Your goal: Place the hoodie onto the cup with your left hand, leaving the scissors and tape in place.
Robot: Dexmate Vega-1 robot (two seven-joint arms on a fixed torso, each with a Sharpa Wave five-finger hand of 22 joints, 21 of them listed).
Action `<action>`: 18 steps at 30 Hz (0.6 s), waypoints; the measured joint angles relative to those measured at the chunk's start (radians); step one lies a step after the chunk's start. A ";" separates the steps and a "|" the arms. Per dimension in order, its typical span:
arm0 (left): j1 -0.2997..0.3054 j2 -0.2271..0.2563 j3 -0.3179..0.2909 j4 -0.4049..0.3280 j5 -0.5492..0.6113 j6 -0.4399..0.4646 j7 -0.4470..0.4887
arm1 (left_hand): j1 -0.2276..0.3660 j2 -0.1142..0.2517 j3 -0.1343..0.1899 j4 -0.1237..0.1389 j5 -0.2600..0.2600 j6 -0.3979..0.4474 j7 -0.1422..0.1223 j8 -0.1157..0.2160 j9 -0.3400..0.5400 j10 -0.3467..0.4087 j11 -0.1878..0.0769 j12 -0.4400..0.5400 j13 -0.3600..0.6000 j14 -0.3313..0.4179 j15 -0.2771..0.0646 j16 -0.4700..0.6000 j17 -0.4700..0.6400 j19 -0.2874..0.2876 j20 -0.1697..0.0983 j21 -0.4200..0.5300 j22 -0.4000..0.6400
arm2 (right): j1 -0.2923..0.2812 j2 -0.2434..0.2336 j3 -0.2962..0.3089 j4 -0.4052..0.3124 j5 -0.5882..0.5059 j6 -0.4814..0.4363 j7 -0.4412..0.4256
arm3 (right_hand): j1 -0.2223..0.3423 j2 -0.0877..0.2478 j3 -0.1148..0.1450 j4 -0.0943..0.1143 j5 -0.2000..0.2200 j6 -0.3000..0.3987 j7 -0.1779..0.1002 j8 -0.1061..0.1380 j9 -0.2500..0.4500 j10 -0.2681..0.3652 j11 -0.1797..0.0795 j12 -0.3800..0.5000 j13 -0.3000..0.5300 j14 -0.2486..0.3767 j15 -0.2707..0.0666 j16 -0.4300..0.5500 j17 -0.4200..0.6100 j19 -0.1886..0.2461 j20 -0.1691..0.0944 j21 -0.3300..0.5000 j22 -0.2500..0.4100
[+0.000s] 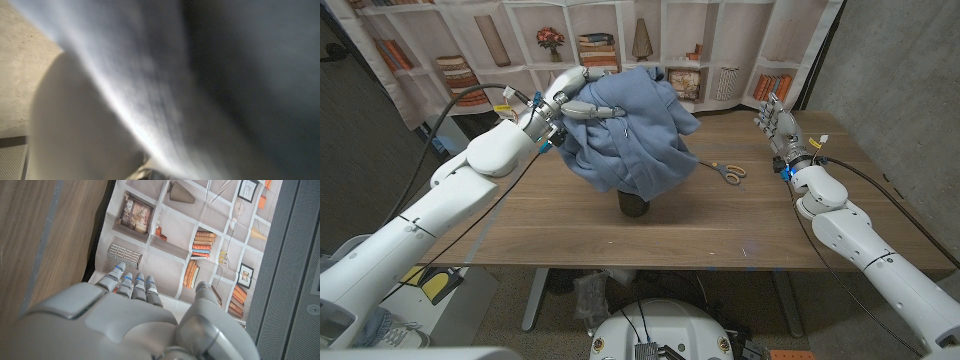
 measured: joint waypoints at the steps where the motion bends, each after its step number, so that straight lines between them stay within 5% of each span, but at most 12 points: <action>1: 0.000 0.000 0.000 0.001 0.000 0.000 0.000 | 0.000 0.000 0.000 0.000 0.000 0.000 0.000 0.000 0.000 0.000 0.000 0.000 0.000 0.000 0.000 0.000 0.000 0.000 0.000 0.004 0.000 | 0.000 0.000 0.000 0.000 0.000 0.000 0.000 | 0.000 0.000 0.000 0.000 0.000 0.000 0.000 0.000 0.000 0.000 0.000 0.000 0.000 0.000 0.000 0.000 0.000 0.000 0.000 0.000 0.000; 18: 0.010 0.003 0.009 0.019 -0.060 -0.046 -0.066 | 0.000 0.000 0.000 0.000 -0.003 0.000 0.000 0.000 0.000 0.000 0.000 -0.006 0.005 0.000 0.000 -0.002 -0.001 -0.002 -0.002 0.008 0.001 | -0.010 -0.007 0.005 -0.023 -0.005 -0.013 -0.016 | 0.000 0.000 0.000 0.000 0.000 0.000 0.000 0.000 0.000 0.000 0.000 0.000 0.000 0.000 0.000 0.000 0.000 0.000 0.000 0.000 0.000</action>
